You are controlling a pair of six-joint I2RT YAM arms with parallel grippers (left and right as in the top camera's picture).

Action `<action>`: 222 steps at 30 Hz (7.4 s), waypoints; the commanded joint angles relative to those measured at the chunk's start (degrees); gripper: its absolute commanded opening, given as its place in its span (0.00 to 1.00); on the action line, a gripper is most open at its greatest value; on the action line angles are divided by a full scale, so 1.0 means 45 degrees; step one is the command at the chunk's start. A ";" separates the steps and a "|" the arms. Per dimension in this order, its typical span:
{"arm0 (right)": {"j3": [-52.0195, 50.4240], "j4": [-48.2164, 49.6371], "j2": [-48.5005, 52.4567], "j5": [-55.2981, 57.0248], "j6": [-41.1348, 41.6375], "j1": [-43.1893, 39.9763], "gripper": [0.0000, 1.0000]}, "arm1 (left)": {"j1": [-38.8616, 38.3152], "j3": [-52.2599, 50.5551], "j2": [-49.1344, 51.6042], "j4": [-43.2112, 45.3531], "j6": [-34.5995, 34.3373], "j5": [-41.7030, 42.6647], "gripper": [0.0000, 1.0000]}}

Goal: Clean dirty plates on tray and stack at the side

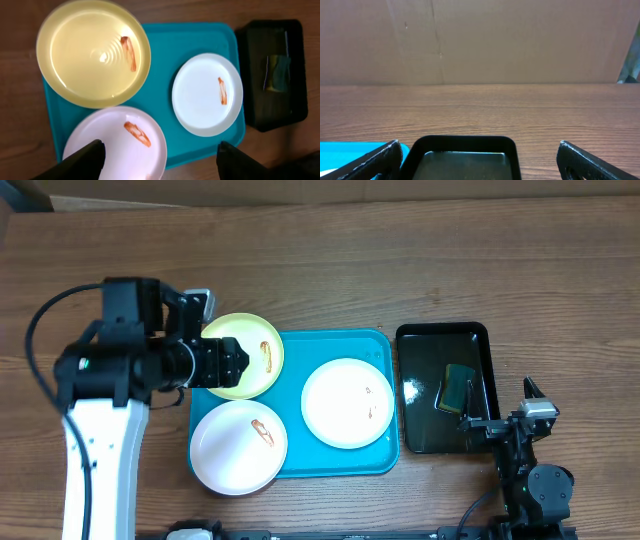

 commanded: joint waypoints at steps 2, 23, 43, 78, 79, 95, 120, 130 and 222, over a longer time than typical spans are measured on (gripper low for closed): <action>-0.0131 0.0063 -0.0136 0.0117 0.0053 -0.0073 1.00 | 0.0039 -0.0010 0.0884 -0.0321 -0.0996 -0.1404 0.73; -0.0131 0.0063 -0.0136 0.0117 0.0053 -0.0073 1.00 | -0.2011 -0.4192 -0.1758 -0.0102 -0.4017 -0.3473 0.58; -0.0131 0.0063 -0.0136 0.0117 0.0053 -0.0073 1.00 | -0.4459 -0.4692 -0.3050 -0.0670 -0.6620 -0.3463 0.74; -0.0131 0.0063 -0.0112 0.0117 0.0053 -0.0073 1.00 | -0.4459 -0.4697 -0.2380 0.0083 -0.6275 -0.3128 0.85; -0.0131 0.0063 -0.0112 0.0117 0.0053 -0.0073 1.00 | -0.4464 -0.4697 -0.2380 0.0053 -0.6275 -0.3128 0.77; -0.0131 0.0063 -0.0112 0.0117 0.0053 -0.0073 1.00 | -0.5984 -0.6581 -0.1574 0.3361 -0.6504 -0.2482 0.18; 1.1599 -0.8990 0.7815 -0.4153 0.2293 -0.0107 1.00 | -0.6178 -0.6596 0.1812 0.7441 -0.6091 -0.1744 0.69; 1.5999 -1.3877 1.5790 -0.5401 0.2569 -0.0102 1.00 | -0.6217 -0.6611 0.2336 0.7329 -0.7028 -0.2171 0.50; 0.9777 -0.5819 1.9977 -0.0092 0.6329 0.1627 0.22 | -0.6484 -0.6611 0.5557 0.8767 -0.7461 -0.3186 0.45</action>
